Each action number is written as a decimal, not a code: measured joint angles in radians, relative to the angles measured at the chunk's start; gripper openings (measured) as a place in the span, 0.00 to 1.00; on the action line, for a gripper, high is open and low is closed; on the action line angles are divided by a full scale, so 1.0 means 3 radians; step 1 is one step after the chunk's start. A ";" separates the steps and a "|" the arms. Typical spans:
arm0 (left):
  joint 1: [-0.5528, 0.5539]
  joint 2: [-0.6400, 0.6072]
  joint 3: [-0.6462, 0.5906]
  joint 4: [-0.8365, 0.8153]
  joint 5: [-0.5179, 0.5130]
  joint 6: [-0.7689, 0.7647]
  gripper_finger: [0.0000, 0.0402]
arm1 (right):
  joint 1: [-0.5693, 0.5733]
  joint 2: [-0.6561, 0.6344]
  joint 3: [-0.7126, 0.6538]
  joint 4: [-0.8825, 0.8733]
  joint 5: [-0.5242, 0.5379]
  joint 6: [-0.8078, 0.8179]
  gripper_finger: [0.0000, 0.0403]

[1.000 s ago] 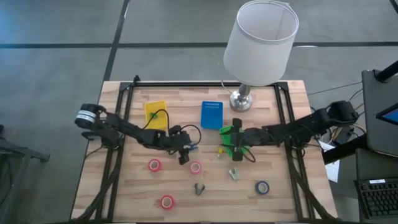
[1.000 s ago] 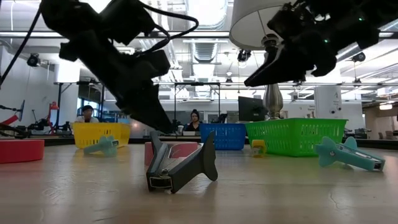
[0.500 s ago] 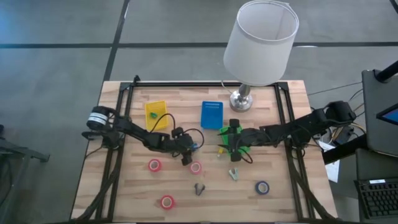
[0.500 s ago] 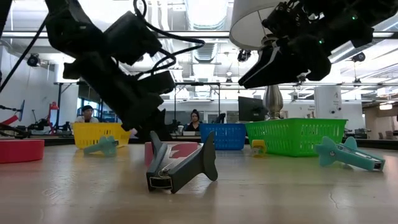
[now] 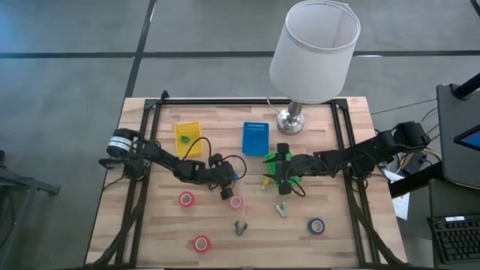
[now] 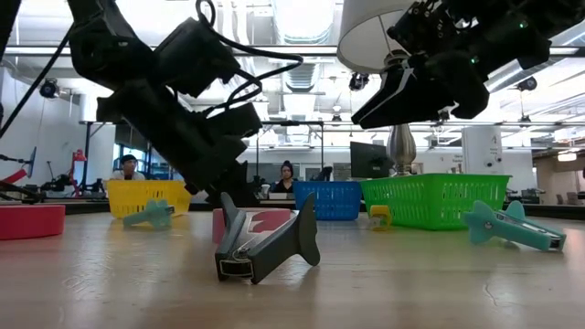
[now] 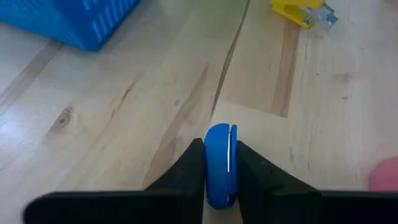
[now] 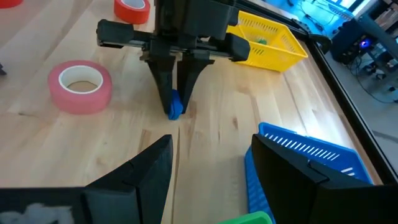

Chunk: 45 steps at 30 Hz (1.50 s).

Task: Pick and place Stapler, Stapler remover, tape
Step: Put the blue stapler into the yellow basket

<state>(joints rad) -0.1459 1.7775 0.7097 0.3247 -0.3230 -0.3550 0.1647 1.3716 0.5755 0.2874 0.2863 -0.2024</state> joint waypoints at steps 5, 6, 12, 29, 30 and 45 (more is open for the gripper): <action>0.0003 -0.0144 -0.0012 -0.0073 -0.0114 -0.0030 0.13 | 0.0001 0.0000 0.0000 -0.0001 0.0000 0.0019 0.53; 0.0002 -0.0209 -0.0012 -0.0089 -0.0173 -0.0031 0.13 | 0.0002 0.0000 0.0000 -0.0001 0.0000 0.0028 0.53; 0.0000 -0.0890 -0.0011 -0.0854 -0.0746 -0.0079 0.17 | 0.0002 0.0000 -0.0006 -0.0001 -0.0001 0.0078 0.53; 0.0670 -0.2267 -0.0379 -0.3222 -0.0894 -0.1231 0.19 | 0.0002 0.0000 -0.0013 0.0001 -0.0002 0.0149 0.53; 0.0749 -0.2253 -0.0452 -0.3151 -0.0817 -0.1326 0.19 | 0.0002 0.0000 -0.0013 0.0000 -0.0001 0.0146 0.53; 0.1439 -0.2167 -0.0925 -0.1979 -0.0726 -0.0822 0.35 | 0.0000 0.0000 -0.0013 0.0003 0.0000 -0.0150 0.53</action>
<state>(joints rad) 0.2857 1.1275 0.4322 -0.2690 -0.5409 -0.6016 0.1646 1.3716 0.5716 0.2882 0.2863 -0.2474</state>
